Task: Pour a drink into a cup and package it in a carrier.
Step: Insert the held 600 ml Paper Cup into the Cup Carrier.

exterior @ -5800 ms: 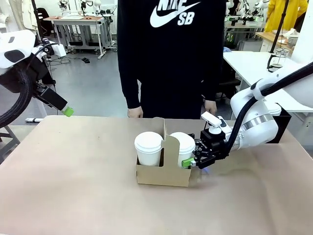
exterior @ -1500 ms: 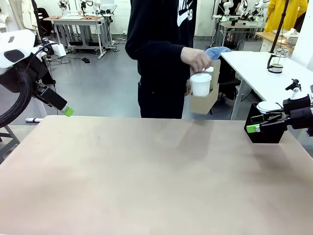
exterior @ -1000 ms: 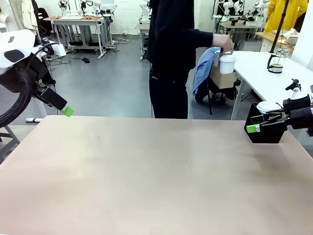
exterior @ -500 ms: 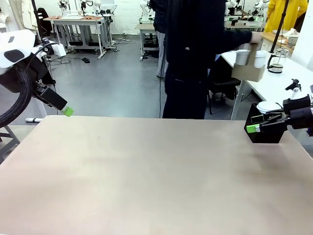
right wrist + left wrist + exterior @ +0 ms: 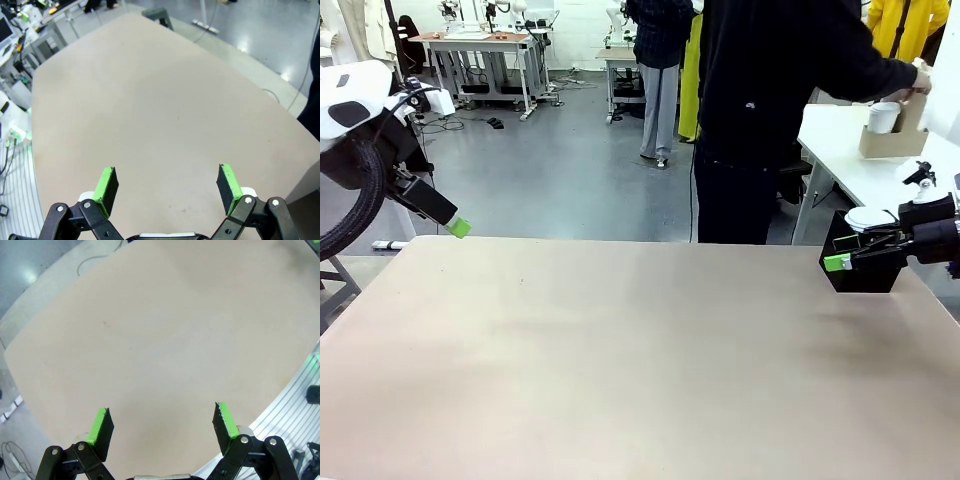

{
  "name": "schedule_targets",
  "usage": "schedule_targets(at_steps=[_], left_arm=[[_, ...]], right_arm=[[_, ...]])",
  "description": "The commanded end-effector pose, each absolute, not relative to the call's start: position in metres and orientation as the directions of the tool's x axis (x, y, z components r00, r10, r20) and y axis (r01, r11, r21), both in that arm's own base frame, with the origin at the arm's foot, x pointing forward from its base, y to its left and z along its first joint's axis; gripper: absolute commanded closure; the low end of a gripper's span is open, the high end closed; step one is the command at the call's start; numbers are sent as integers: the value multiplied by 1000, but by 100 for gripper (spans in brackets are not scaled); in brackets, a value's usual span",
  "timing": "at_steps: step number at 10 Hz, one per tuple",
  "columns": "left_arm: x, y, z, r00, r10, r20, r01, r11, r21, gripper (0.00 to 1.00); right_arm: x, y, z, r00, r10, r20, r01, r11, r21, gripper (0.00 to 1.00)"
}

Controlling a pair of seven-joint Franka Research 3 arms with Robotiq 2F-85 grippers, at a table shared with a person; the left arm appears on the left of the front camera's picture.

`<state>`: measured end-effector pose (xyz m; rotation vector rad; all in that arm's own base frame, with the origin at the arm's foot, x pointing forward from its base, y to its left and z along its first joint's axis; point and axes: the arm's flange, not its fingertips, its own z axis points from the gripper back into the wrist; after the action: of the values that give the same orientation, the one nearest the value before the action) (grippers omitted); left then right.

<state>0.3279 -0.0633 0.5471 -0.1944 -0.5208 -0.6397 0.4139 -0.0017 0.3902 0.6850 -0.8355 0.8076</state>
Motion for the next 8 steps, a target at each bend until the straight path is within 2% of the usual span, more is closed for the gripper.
schedule_targets(at_steps=[1, 8], left_arm=[[328, -62, 547, 676, -524, 519, 618, 786, -11, 0], [328, -62, 547, 676, -524, 519, 618, 786, -11, 0]], right_arm=[[414, -3, 391, 406, 341, 848, -832, 521, 189, 0], [414, -3, 391, 406, 341, 848, -832, 521, 189, 0]])
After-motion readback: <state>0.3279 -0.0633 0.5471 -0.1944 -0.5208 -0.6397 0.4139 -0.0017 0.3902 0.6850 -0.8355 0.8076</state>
